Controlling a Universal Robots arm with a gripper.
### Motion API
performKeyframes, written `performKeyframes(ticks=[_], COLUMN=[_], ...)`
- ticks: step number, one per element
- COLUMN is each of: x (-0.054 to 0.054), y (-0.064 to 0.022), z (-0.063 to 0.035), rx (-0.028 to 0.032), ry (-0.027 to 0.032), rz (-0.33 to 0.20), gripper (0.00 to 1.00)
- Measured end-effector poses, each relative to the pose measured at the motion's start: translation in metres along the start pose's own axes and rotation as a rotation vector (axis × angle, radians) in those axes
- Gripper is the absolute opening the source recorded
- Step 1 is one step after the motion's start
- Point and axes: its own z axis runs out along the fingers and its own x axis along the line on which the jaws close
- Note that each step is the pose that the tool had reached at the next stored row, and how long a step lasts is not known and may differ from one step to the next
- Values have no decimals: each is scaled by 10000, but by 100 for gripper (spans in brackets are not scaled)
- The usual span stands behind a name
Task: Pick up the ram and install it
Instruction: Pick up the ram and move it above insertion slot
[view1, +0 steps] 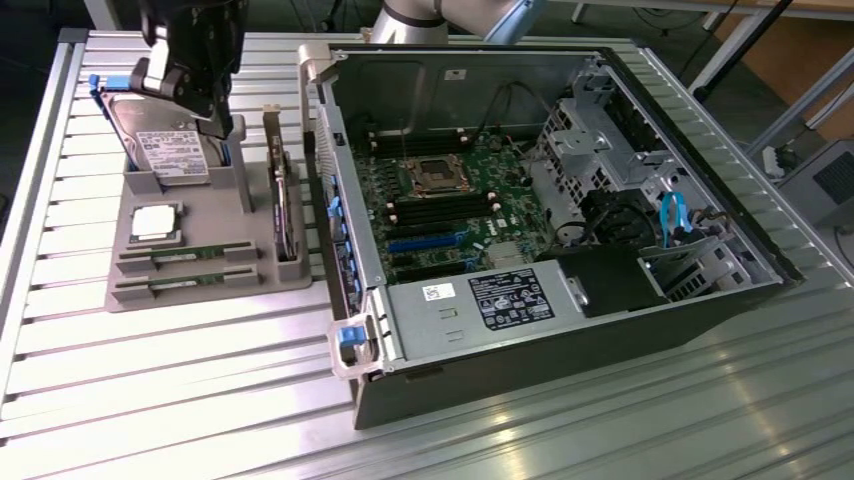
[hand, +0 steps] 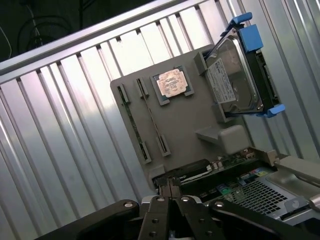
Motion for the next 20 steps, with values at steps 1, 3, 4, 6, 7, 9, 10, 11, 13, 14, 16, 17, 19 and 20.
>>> performKeyframes(ticks=[1,3,4,6,7,9,10,11,13,14,16,17,19,20], x=[0,0,0,0,0,0,0,0,0,0,0,0,0,0], y=[0,0,0,0,0,0,0,0,0,0,0,0,0,0], z=[0,0,0,0,0,0,0,0,0,0,0,0,0,0], rx=[-1,-4,-5,-7,-9,-11,-13,-14,-19,-21,-24,-25,-28,-30], ry=[2,5,8,12,14,19,22,24,33,37,40,43,48,52], rz=[-51,-138,-189,-287,-333,-435,-489,-543,-756,-835,-925,-976,-1089,-1162], gripper=[10,10,10,10,10,10,10,10,10,10,10,10,10,10])
